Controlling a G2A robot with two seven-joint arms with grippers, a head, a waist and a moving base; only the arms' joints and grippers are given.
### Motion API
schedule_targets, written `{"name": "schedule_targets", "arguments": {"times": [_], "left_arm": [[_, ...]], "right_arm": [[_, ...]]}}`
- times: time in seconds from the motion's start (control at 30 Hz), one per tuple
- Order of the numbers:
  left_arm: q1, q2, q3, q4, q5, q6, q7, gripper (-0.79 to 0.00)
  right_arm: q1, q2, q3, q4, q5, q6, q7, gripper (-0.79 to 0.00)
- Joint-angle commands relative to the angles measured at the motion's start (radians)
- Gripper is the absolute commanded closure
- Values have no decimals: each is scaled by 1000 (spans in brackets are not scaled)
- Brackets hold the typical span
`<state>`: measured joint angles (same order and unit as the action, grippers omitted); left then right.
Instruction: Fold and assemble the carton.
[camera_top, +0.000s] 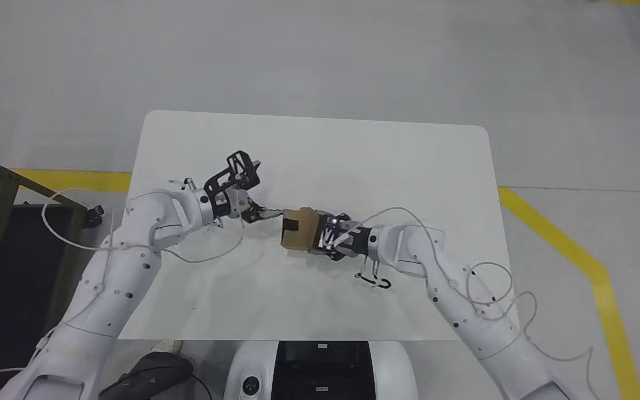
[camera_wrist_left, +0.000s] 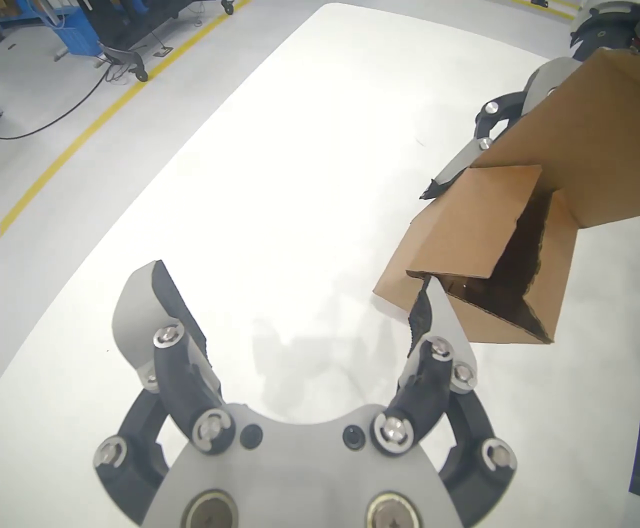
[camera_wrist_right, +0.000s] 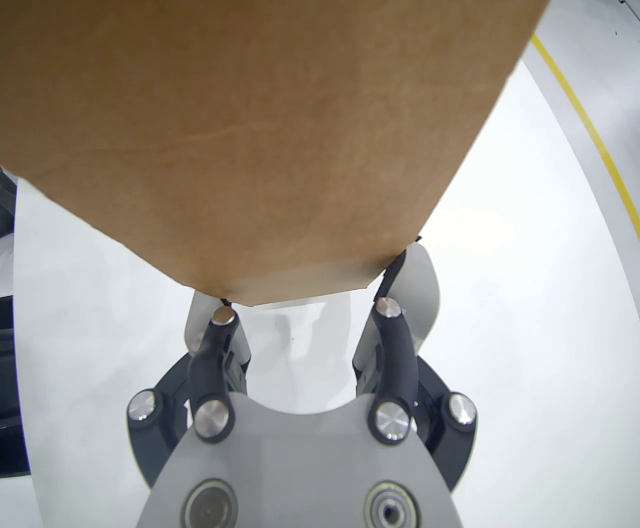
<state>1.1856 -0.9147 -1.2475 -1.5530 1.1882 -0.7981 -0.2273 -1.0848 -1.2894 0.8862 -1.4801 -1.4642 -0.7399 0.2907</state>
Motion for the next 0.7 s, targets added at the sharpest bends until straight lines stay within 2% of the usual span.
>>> {"name": "schedule_targets", "arguments": {"times": [0.0,0.23,0.4,0.67], "left_arm": [[-15,-4,16,9,-2,-12,13,-785],[-20,-3,-1,11,-20,-26,49,-785],[-4,2,-2,-4,-16,-77,19,-785],[-22,-2,27,1,-9,-83,-24,-785]], "right_arm": [[5,-1,-6,0,2,3,7,-80],[15,-5,-17,13,11,22,20,-71],[22,-6,-21,15,18,25,33,-74],[29,-7,-29,6,23,32,50,-108]]}}
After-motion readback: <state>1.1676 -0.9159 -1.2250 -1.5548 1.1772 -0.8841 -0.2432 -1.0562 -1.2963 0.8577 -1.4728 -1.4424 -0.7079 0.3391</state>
